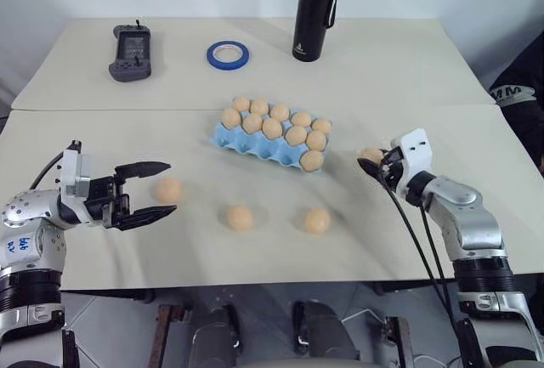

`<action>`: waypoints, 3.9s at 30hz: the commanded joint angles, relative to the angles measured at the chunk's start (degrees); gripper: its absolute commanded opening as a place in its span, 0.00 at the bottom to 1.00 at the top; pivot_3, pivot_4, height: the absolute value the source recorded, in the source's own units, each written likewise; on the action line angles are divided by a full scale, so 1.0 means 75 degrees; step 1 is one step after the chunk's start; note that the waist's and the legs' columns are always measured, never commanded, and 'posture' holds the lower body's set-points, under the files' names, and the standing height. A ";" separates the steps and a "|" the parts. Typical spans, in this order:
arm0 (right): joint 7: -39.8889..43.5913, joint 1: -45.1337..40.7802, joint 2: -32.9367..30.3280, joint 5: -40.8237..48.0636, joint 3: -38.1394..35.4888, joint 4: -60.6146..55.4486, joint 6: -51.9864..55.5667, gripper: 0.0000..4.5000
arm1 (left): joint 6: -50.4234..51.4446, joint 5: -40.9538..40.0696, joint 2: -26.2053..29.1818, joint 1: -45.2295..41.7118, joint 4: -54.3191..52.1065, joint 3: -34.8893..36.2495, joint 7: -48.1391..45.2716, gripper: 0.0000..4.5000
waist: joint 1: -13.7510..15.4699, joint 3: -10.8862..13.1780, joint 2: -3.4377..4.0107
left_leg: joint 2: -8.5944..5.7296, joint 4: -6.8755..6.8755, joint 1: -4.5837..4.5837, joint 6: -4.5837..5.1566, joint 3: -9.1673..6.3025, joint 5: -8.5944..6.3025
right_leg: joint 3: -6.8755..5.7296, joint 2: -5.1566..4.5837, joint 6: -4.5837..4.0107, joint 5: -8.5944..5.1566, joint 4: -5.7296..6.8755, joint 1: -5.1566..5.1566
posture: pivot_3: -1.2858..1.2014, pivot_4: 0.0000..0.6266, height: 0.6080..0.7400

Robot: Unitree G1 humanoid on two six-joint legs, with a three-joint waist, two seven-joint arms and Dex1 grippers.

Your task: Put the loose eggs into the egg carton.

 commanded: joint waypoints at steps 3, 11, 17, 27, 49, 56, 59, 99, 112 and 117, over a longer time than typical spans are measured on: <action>-0.0267 -0.0653 0.0177 0.0445 -0.0139 -0.1338 0.0859 0.36 | -0.0119 -0.0149 -0.0013 0.0081 -0.0216 0.0302 0.0117 1.00 | -0.0004 0.0000 0.0000 | 0.0001 0.0000 0.0000 -0.0001 -0.0001 -0.0001 | 0.0000 0.0000 -0.0001 0.0000 0.0001 -0.0002 | 0.52 0.24 1.00; -0.0335 -0.2154 0.1629 0.0486 0.1032 -0.0797 0.1663 0.36 | -0.0129 -0.0131 -0.0126 0.0132 -0.0329 0.0328 0.0336 1.00 | -0.0134 0.0001 0.0002 | 0.0013 -0.0001 0.0001 -0.0004 -0.0001 -0.0002 | -0.0005 0.0004 -0.0013 -0.0002 0.0005 -0.0004 | 0.52 0.24 1.00; -0.0181 -0.2646 0.2108 -0.0132 0.1853 0.0198 0.1017 0.36 | -0.0126 -0.0161 -0.0092 0.0331 -0.0534 0.0499 0.0427 1.00 | -0.0150 0.0001 0.0001 | 0.0010 0.0000 -0.0010 -0.0020 0.0015 -0.0015 | -0.0012 0.0001 -0.0001 0.0002 0.0007 -0.0017 | 0.52 0.24 1.00; 0.0217 -0.2321 0.1985 -0.0236 0.2094 -0.0534 0.1191 0.52 | -0.0102 -0.0172 -0.0072 0.0474 -0.0730 0.0734 0.0557 1.00 | -0.0178 0.0001 0.0001 | 0.0016 0.0001 -0.0022 -0.0036 0.0080 -0.0014 | -0.0008 0.0004 0.0003 0.0002 0.0007 -0.0037 | 0.52 0.24 1.00; 0.2575 -0.0017 -0.0752 0.1497 0.0579 -0.3765 0.2161 1.00 | -0.0415 -0.0106 -0.0013 0.0681 -0.0383 0.0829 0.0131 1.00 | -0.0068 0.0000 -0.0001 | 0.0021 -0.0002 -0.0026 -0.0006 0.0074 -0.0060 | -0.0005 0.0000 0.0004 0.0002 -0.0016 -0.0052 | 0.52 0.24 1.00; 0.3822 0.2343 -0.2077 0.2237 -0.0780 -0.4467 0.1581 1.00 | -0.0882 -0.0074 0.0058 0.0644 0.0178 0.0883 -0.0288 1.00 | 0.0038 -0.0001 -0.0002 | 0.0033 0.0008 -0.0018 -0.0004 0.0078 -0.0066 | -0.0010 0.0002 0.0001 0.0000 -0.0023 -0.0050 | 0.52 0.24 1.00; 0.3920 0.2994 -0.2284 0.2437 -0.1106 -0.4798 0.1547 1.00 | -0.1096 -0.0121 0.0162 0.0509 0.0518 0.0864 -0.0593 1.00 | 0.0036 0.0000 -0.0003 | 0.0034 0.0016 -0.0010 -0.0002 0.0078 -0.0066 | -0.0012 0.0001 -0.0004 -0.0002 -0.0027 -0.0037 | 0.52 0.24 1.00; 0.2435 0.1122 -0.0338 0.0321 0.2280 -0.3086 0.0640 0.54 | -0.1747 -0.0149 0.0518 0.1232 0.0558 0.0568 -0.0473 1.00 | 0.0025 -0.0003 -0.0008 | 0.0081 0.0014 0.0005 -0.0016 0.0105 -0.0077 | -0.0085 0.0006 -0.0036 0.0026 -0.0067 -0.0031 | 0.52 0.24 1.00; 0.0449 -0.2615 0.2104 0.0117 0.1943 -0.0751 0.1142 0.54 | -0.1646 -0.0085 0.0549 0.1430 0.0291 0.0701 -0.0150 1.00 | -0.0036 -0.0004 -0.0009 | 0.0088 0.0018 -0.0002 -0.0034 0.0120 -0.0063 | -0.0081 0.0005 -0.0064 0.0030 0.0023 -0.0100 | 0.52 0.24 1.00; 0.0364 -0.3245 0.2624 -0.0387 0.2206 0.0690 0.0416 0.54 | -0.1643 -0.0163 0.0492 0.1579 0.0039 0.0857 0.0012 1.00 | -0.0077 -0.0004 -0.0009 | 0.0090 0.0016 -0.0023 -0.0043 0.0129 -0.0066 | -0.0095 0.0007 -0.0063 0.0031 0.0029 -0.0121 | 0.52 0.24 1.00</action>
